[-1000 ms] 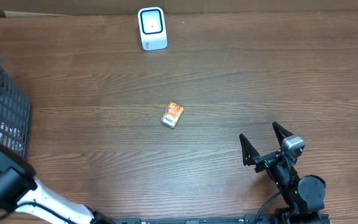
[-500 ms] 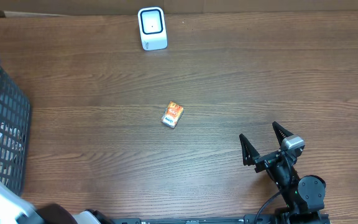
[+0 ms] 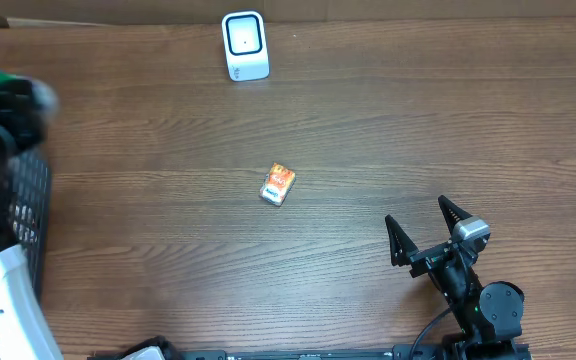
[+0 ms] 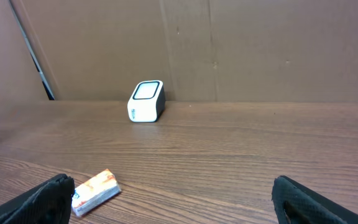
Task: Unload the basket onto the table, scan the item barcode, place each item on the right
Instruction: 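Carry the green-lidded jar and set it beside the orange packet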
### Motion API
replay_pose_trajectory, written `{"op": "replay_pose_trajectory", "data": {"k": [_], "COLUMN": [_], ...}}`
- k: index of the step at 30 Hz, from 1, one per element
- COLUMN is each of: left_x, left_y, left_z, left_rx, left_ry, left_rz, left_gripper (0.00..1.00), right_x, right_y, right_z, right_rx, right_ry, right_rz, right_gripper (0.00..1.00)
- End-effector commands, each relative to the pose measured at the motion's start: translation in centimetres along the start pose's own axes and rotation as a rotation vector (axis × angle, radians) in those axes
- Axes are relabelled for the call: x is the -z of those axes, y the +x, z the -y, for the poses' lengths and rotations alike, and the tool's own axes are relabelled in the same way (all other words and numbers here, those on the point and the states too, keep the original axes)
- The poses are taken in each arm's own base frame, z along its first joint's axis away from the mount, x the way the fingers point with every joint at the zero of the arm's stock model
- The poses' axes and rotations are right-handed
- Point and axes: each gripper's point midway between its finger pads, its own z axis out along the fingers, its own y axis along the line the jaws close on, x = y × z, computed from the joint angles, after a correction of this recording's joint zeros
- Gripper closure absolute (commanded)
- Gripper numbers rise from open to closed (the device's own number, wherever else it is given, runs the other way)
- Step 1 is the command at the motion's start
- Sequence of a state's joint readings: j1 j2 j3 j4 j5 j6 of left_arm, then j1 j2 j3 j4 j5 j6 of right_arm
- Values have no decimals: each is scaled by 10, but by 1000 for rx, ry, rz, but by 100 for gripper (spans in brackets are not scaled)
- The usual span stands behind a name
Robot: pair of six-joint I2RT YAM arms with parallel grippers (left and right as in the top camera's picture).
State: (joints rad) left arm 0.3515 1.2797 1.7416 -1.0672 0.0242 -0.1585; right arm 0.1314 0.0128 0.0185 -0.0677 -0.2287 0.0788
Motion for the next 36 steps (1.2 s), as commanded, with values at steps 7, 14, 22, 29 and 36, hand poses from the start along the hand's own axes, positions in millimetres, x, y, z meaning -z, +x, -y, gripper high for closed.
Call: {"op": "replay_pose_trajectory", "data": {"k": [7,14,22,29,36], "left_x": [-35,-85,-140,-167,-182], "left_y": [99,184,266,306,319], "left_z": [96,133,152,163,173], "left_rx": [-206,-314,-345,-358,-392], "left_ry": [190,205,165,151,117], "left_rz": [-391,-627,-747,-744,-706], "left_gripper": [60,62,64,63,60], "right_x": [0,0,0,0,0], "right_y": [1,1,1,1,1], "right_z": [2,2,2,2,2], "right_rx": [-6,-6,-6,-6,-6], "right_ry": [6,6,6,6,6], "right_rz": [7,7,7,7,7], "right_gripper": [0,0,0,0,0]}}
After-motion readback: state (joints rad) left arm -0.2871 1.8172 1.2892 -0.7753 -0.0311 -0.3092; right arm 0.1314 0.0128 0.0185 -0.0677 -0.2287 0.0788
